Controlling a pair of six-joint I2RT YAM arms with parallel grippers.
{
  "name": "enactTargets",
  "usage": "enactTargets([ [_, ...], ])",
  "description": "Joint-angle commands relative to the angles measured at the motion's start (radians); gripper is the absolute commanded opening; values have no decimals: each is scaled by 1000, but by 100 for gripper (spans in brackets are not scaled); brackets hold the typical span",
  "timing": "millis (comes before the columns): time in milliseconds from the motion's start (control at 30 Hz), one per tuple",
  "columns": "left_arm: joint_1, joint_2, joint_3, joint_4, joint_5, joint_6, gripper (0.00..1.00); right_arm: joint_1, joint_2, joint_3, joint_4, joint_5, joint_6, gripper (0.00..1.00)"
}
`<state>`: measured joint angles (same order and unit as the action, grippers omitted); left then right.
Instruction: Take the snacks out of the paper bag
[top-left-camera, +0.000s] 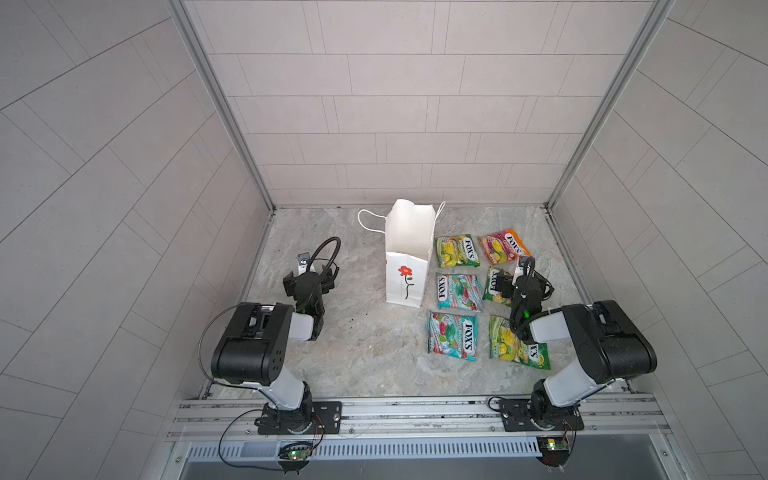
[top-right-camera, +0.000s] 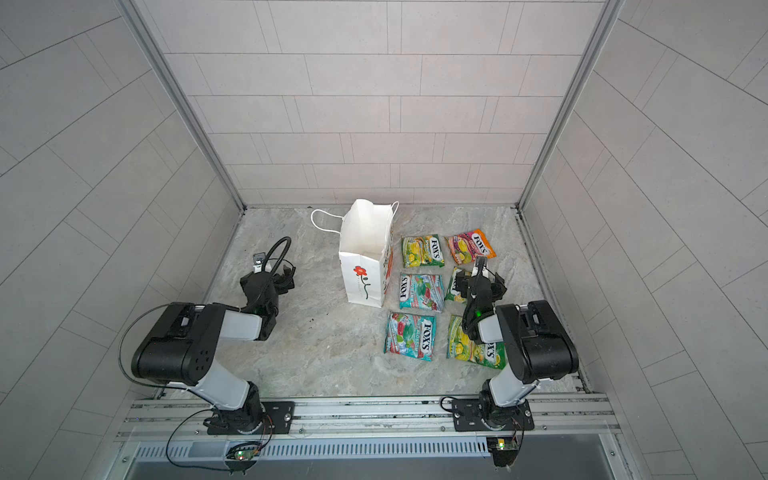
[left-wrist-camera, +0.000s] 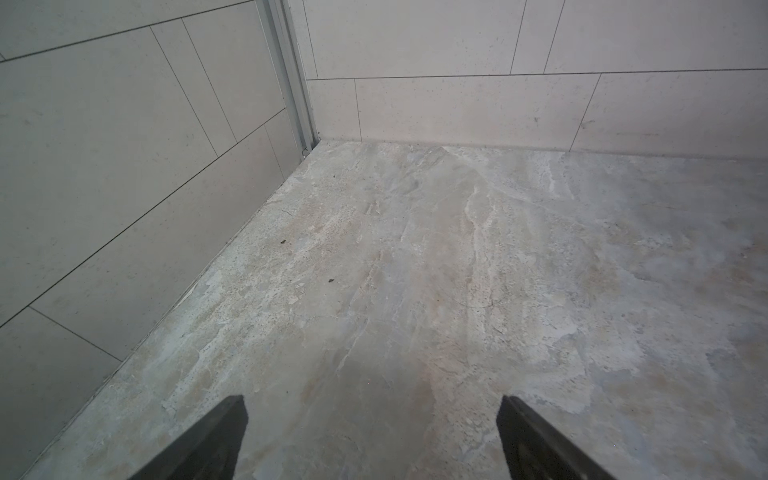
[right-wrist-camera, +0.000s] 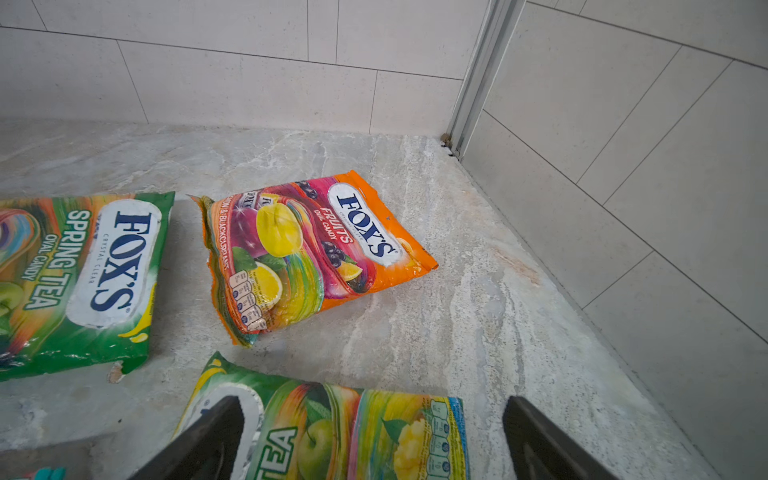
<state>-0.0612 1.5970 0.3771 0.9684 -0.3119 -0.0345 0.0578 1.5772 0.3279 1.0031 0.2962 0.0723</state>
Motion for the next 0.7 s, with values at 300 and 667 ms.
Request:
enactTargets([
  [300,-5,-9,10,-28,-10,-1,100,-3,1,4,30,3,-14,99],
  [667,-5,-6,16,-33,-11,2,100,-2,1,4,29,3,-15,99],
])
